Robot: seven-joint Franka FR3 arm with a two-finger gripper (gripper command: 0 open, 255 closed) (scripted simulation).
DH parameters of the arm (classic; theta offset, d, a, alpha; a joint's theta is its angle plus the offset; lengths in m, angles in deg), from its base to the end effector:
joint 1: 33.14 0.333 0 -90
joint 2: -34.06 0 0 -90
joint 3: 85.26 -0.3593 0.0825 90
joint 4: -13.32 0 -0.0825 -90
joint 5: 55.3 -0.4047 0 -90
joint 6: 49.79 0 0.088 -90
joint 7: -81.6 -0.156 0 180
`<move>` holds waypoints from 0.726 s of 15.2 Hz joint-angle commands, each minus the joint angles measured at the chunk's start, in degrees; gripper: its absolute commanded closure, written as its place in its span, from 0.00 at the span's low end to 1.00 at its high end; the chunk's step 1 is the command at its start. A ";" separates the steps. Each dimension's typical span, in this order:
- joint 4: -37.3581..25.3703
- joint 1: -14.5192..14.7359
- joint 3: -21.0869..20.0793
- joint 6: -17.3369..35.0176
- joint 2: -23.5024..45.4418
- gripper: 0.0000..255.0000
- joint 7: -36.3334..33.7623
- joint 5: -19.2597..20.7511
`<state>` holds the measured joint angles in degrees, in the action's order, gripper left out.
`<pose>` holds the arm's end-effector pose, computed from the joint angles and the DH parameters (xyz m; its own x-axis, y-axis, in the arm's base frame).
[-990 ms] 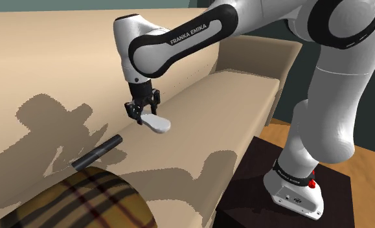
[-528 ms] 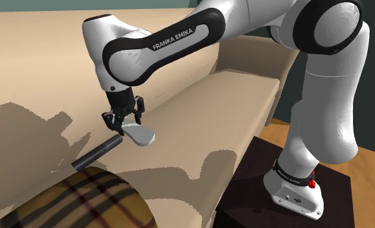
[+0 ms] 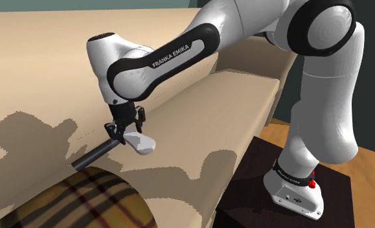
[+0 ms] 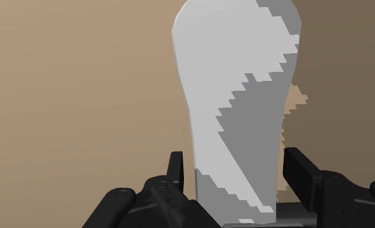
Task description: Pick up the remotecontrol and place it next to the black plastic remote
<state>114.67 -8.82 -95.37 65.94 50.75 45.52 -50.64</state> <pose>0.5529 0.3602 0.3793 0.9999 0.0011 -0.0160 0.0017 -0.9993 0.0383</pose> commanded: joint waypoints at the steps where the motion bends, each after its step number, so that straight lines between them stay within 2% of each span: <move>1: 0.68 0.03 0.06 1.43 0.71 1.00 -0.13 0.18; 6: 2.47 0.11 0.20 4.72 2.24 1.00 -0.45 0.58; 11: 2.47 0.11 0.20 4.72 2.24 1.00 -0.44 0.58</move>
<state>117.16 -8.71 -95.17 70.65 52.99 45.07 -50.06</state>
